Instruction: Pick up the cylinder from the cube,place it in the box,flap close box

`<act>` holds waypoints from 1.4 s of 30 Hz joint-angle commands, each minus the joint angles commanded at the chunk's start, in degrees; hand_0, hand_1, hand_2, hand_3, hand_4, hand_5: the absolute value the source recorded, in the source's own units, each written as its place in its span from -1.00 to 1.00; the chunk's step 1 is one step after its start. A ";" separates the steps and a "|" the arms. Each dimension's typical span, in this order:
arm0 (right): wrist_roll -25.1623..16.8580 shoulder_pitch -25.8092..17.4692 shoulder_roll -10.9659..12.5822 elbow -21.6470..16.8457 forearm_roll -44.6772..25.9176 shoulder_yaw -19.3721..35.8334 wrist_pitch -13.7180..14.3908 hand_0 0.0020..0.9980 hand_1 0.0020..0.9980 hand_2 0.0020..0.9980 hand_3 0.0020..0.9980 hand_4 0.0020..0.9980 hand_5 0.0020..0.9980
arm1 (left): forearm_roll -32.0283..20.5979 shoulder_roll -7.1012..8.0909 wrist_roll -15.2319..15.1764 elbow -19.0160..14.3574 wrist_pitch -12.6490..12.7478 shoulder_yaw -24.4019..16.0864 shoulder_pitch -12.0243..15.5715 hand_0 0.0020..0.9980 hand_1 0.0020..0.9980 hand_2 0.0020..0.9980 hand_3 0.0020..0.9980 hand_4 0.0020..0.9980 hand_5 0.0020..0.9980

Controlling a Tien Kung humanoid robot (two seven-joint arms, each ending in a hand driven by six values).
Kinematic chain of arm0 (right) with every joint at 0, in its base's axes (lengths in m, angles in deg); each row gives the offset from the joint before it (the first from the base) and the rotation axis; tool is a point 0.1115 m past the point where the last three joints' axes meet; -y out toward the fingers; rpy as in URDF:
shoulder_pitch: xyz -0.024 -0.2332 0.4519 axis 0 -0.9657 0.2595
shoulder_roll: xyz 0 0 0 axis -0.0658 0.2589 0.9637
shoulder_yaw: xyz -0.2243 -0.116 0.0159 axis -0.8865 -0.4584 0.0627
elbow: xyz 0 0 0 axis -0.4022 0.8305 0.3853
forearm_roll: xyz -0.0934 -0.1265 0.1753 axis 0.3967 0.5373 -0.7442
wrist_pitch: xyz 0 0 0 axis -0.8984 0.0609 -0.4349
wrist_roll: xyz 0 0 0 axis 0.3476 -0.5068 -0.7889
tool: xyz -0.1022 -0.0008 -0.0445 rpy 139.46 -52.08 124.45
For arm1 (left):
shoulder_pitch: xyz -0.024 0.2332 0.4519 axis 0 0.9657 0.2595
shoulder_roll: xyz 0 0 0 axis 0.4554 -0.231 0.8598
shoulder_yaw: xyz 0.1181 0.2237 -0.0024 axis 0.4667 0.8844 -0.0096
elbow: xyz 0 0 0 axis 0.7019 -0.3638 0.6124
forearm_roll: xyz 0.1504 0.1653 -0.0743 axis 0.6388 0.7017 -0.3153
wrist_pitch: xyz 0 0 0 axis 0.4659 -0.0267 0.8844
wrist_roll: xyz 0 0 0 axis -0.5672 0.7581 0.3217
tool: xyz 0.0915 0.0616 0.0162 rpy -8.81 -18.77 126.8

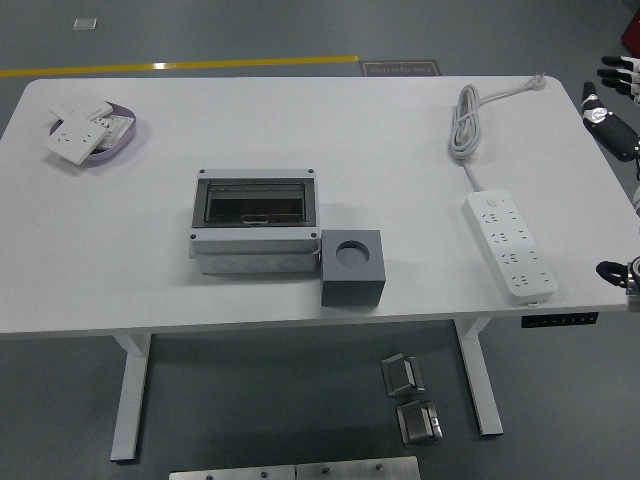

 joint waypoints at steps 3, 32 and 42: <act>-0.19 -0.03 -0.14 0.02 -0.15 0.12 0.02 0.60 0.40 0.34 0.34 0.24 -0.52 | 0.20 0.28 0.02 0.00 -0.08 -0.17 -0.10 0.16 0.25 0.09 0.10 0.23 -0.40; -1.94 -2.72 -0.76 -0.01 -1.99 2.30 -0.23 0.60 0.40 0.33 0.34 0.24 -0.51 | 0.54 0.57 0.69 0.00 -0.09 -1.36 0.94 0.16 0.26 0.09 0.10 0.23 -0.43; -2.69 -3.24 -0.65 -0.16 -2.72 2.82 -0.23 0.60 0.40 0.33 0.34 0.24 -0.50 | 0.30 0.37 0.58 0.00 0.03 -1.46 1.13 0.16 0.26 0.09 0.10 0.23 -0.44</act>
